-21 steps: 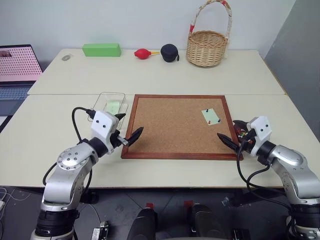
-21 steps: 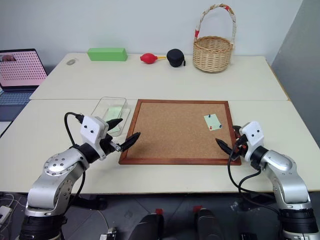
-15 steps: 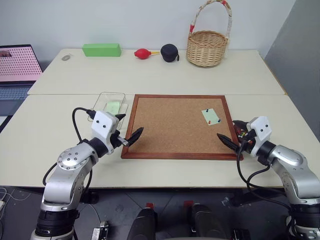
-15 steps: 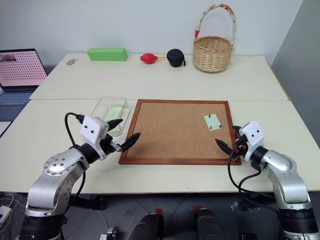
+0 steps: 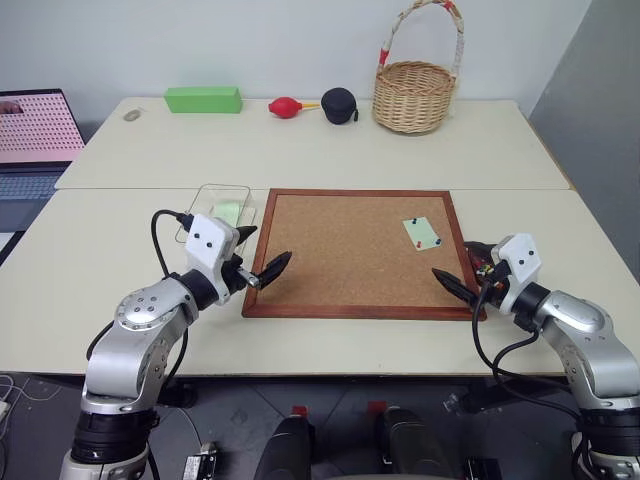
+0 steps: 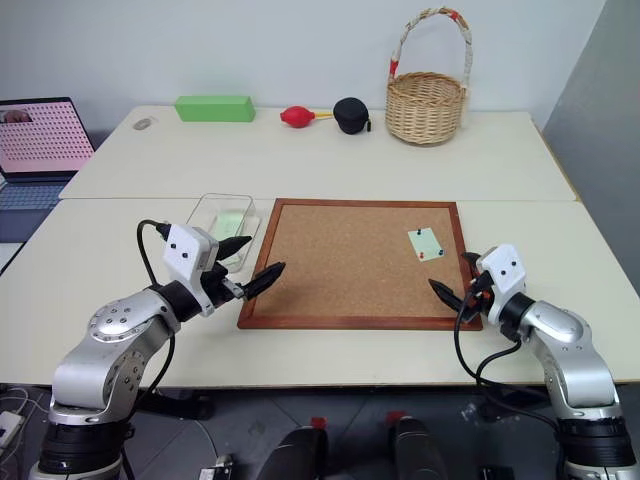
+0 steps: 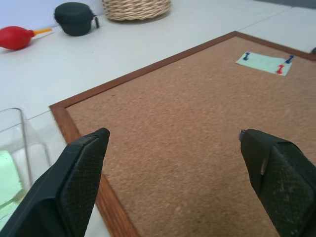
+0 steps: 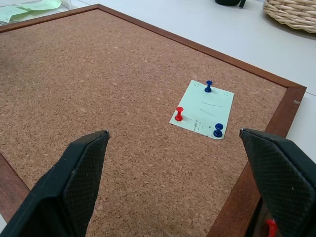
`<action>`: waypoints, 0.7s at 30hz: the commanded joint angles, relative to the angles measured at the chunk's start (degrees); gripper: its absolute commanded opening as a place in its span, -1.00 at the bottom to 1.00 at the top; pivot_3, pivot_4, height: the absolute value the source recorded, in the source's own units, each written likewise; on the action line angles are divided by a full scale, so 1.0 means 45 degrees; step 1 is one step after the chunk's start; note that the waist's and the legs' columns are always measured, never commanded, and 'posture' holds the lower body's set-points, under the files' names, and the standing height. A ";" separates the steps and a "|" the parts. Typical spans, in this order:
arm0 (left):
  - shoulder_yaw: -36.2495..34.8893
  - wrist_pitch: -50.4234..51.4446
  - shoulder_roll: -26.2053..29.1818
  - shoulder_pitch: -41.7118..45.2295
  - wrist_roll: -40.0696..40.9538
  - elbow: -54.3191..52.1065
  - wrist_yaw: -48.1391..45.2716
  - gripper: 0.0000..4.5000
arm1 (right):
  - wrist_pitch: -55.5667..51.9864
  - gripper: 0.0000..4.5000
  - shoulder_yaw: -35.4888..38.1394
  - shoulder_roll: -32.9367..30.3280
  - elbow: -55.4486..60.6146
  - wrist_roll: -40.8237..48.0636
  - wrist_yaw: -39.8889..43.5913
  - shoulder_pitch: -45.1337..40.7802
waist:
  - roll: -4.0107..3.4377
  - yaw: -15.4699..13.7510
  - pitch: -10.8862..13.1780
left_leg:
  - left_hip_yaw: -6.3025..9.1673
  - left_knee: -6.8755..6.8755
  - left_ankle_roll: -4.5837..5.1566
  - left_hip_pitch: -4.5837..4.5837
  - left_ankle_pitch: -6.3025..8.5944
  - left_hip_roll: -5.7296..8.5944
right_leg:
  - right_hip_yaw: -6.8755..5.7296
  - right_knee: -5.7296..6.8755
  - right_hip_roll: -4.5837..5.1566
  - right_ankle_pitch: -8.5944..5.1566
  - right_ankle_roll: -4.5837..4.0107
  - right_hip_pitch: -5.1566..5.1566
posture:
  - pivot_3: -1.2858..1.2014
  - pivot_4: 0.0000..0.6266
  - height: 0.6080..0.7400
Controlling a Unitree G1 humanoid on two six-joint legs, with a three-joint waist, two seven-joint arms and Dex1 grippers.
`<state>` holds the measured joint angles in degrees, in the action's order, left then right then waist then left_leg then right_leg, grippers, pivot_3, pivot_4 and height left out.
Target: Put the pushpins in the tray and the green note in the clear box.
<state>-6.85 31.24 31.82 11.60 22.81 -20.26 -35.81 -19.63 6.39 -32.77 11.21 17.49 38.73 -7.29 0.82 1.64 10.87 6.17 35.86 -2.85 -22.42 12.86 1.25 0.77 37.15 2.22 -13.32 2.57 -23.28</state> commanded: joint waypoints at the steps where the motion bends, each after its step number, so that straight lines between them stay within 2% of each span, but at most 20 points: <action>1: 0.0574 -0.0460 0.0070 0.0536 -0.0013 0.0177 -0.0611 0.77 | -0.0236 1.00 0.0049 0.0002 0.0694 0.0220 -0.0049 -0.0106 | 0.0000 -0.0002 0.0000 | -0.0002 0.0001 0.0000 0.0000 0.0000 0.0001 | 0.0003 -0.0001 0.0000 0.0000 0.0001 0.0001 | 0.03 -0.52 1.00; 11: 0.2411 -0.1396 -0.0539 0.2403 -0.0725 0.2087 -0.1662 -0.14 | -0.0573 1.00 -0.0050 0.0181 0.1284 0.0272 -0.0366 -0.0143 | 0.0000 -0.0003 0.0000 | -0.0002 0.0002 0.0000 -0.0001 0.0000 0.0003 | 0.0003 -0.0002 -0.0002 0.0004 0.0007 0.0001 | 0.03 -0.52 1.00; 21: 0.4249 -0.3045 -0.2278 0.4246 -0.1743 0.5305 -0.2783 -0.98 | -0.0092 1.00 -0.0652 0.0485 0.0974 -0.0559 -0.0834 -0.0803 | 0.0000 0.0034 0.0000 | -0.0004 0.0004 0.0000 0.0001 -0.0001 0.0002 | 0.0005 0.0003 -0.0007 0.0008 0.0014 0.0001 | 0.03 -0.52 1.00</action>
<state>11.06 20.69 22.95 28.77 16.48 0.89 -47.27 -21.57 3.17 -30.94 14.52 15.55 35.89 -9.30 0.82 1.79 10.87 6.15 35.89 -2.85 -22.41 12.86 1.26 0.81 37.16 2.19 -13.28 2.63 -23.27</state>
